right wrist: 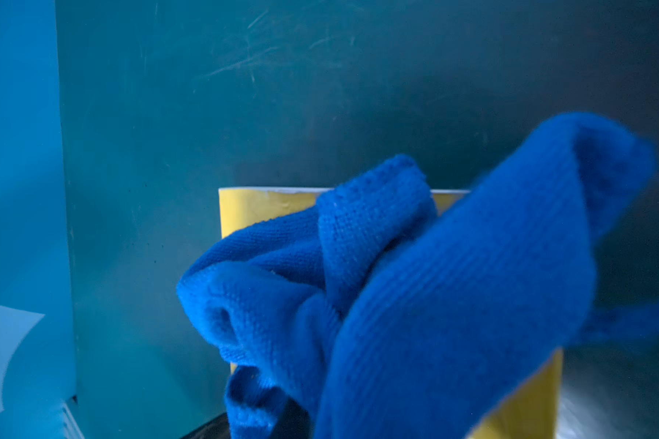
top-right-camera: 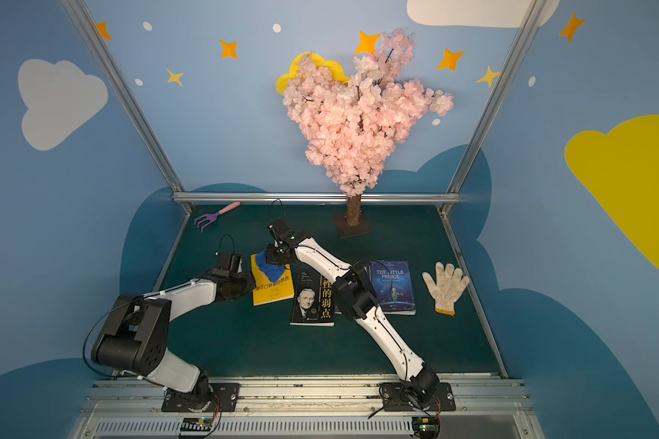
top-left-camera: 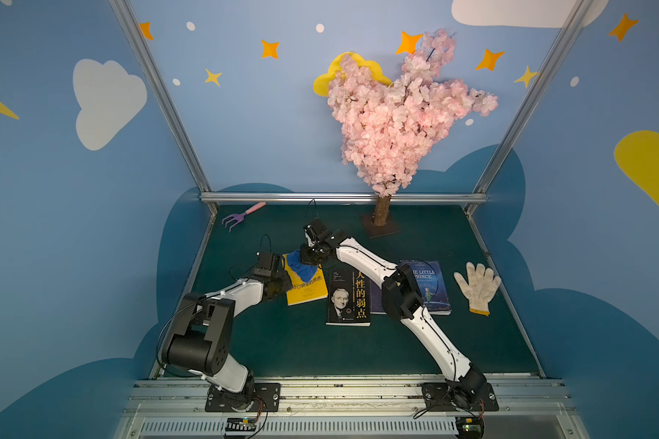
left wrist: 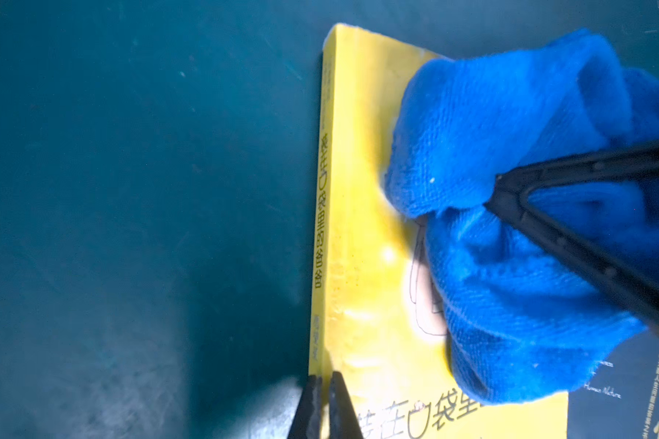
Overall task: Wipe the cover of the book
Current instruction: Wipe the dirt from the cover of the book.
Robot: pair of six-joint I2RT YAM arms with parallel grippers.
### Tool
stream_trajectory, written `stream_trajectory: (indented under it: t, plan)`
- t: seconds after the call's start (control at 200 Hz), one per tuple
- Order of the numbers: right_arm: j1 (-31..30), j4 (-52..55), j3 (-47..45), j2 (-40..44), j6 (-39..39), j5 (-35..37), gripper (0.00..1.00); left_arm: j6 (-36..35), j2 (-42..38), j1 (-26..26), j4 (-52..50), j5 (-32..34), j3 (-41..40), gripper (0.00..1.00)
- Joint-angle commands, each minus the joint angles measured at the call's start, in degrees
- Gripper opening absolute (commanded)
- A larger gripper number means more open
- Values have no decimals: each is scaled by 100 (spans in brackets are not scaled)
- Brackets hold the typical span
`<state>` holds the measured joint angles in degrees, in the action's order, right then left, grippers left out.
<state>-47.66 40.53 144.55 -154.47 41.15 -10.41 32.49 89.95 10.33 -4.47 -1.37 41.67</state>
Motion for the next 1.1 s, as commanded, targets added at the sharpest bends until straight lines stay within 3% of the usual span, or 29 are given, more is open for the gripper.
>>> stream_trajectory:
  t: [0.0, 0.23, 0.335, 0.771, 1.096]
  plan:
    - [-176, 763, -260, -361, 113, 79, 0, -16, 222, 100, -252, -531, -80, 8]
    - [-676, 414, -2552, 776, -164, -13, 0, -26, 163, 92, -256, -490, -98, 8]
    - [-719, 253, -2979, 1058, -148, -39, 0, -19, 163, 93, -247, -496, -98, 8]
    - [258, 1016, -1313, 468, -212, 65, 0, -33, 66, 93, -212, -507, -172, 8]
    - [-361, 1087, -1234, 332, -243, -94, 0, -33, 137, 92, -221, -505, -116, 8]
